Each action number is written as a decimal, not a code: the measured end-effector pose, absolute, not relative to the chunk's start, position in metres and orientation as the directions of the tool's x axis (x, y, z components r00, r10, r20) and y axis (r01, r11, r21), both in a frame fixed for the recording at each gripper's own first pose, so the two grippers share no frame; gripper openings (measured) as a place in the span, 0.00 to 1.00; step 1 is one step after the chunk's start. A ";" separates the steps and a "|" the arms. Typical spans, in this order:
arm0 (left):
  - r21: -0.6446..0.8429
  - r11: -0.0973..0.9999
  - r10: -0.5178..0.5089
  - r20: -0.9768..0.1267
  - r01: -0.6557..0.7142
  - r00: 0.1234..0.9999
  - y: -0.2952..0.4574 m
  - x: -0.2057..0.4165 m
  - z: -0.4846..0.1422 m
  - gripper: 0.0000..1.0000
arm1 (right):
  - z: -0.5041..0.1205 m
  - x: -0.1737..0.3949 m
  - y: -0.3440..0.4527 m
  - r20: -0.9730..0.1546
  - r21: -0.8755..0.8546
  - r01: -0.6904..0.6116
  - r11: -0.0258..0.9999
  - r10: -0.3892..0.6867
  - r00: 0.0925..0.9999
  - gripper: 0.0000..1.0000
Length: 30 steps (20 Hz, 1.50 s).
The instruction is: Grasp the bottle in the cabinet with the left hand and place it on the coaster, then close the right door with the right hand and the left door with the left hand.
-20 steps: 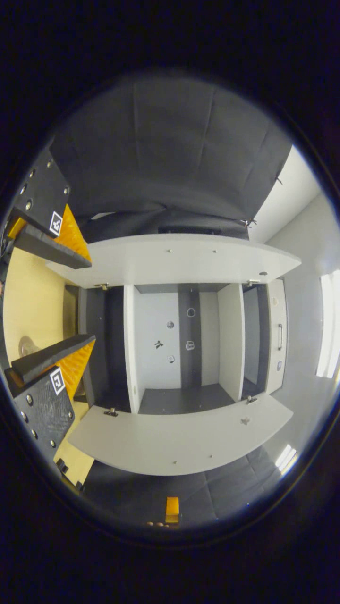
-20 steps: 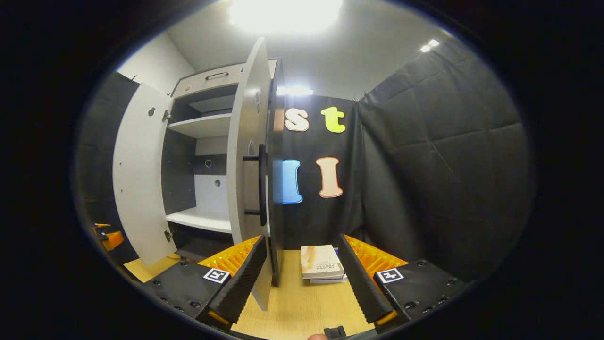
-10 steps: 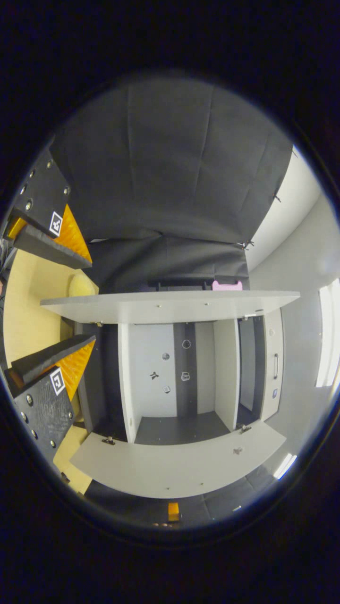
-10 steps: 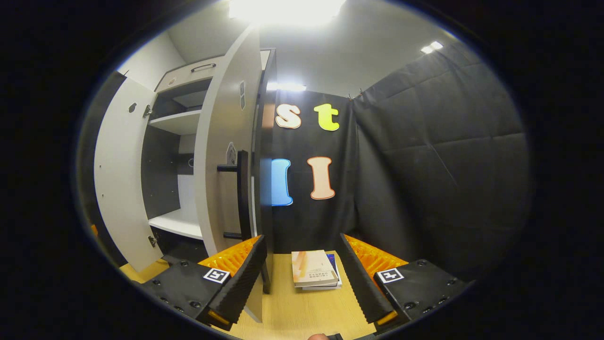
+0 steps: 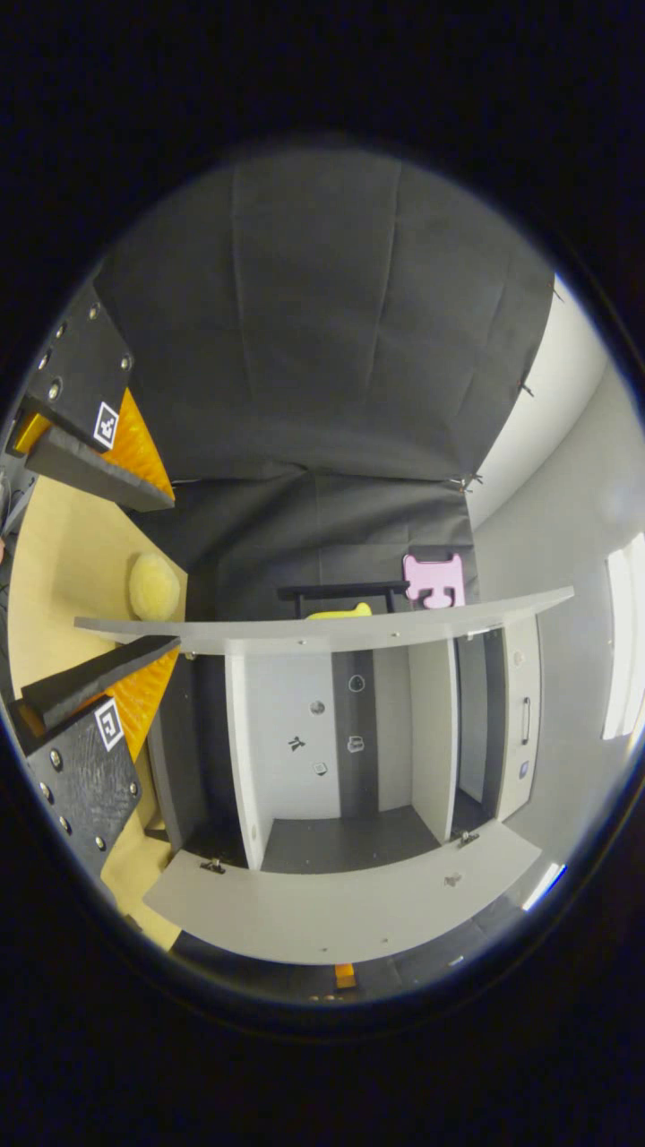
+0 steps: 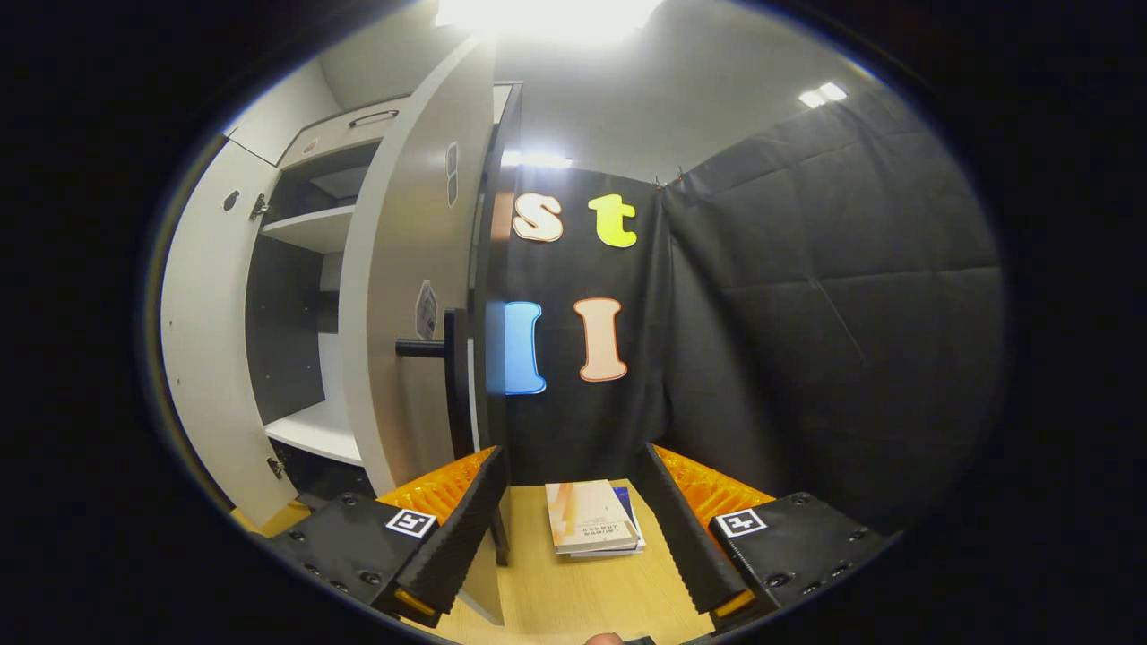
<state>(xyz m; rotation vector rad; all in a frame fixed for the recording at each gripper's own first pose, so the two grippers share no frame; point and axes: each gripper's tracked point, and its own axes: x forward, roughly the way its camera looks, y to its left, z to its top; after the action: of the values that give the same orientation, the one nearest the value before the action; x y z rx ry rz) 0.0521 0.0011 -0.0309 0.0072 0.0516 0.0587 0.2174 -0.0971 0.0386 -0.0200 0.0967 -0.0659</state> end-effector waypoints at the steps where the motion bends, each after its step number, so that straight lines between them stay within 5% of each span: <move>1: 0.010 0.998 0.062 -0.050 -0.062 0.997 0.007 0.053 -0.031 0.86 | 0.040 0.216 -0.096 -0.093 -0.030 0.071 0.997 -0.074 0.993 0.95; 30: -0.052 0.998 -0.037 -0.065 0.033 0.997 0.051 0.111 -0.060 0.85 | 0.038 0.203 0.006 -0.094 0.006 0.033 0.999 -0.032 0.995 0.95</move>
<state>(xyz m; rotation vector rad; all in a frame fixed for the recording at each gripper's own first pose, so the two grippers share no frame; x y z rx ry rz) 0.1109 0.0513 -0.0603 -0.0505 0.0663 -0.0349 0.2034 0.0061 0.0377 0.0078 0.0936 -0.0327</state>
